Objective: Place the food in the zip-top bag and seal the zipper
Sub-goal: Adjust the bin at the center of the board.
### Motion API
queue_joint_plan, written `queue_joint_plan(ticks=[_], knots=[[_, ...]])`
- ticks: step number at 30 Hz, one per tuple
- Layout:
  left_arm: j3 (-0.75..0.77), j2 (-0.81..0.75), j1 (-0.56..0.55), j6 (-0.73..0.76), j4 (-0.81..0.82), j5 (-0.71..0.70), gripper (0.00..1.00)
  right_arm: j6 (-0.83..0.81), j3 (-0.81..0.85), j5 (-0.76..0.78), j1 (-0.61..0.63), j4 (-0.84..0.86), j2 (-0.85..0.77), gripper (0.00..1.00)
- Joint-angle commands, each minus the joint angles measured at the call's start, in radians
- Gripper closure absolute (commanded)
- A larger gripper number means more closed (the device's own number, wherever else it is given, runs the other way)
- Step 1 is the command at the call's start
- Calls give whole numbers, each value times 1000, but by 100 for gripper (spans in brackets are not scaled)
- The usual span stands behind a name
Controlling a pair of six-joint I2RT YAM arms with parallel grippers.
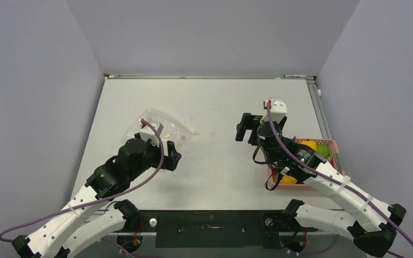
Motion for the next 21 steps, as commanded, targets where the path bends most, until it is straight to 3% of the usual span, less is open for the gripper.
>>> queue_joint_plan(ticks=[1, 13, 21], knots=[[34, -17, 3, -2, -3, -10, 4, 22, 6, 61, 3, -31, -65, 10], [25, -65, 0, -23, -52, -58, 4, 4, 67, 70, 3, -208, 0, 10], [15, -85, -7, -43, -68, -66, 4, 6, 19, 89, 3, -265, 4, 10]])
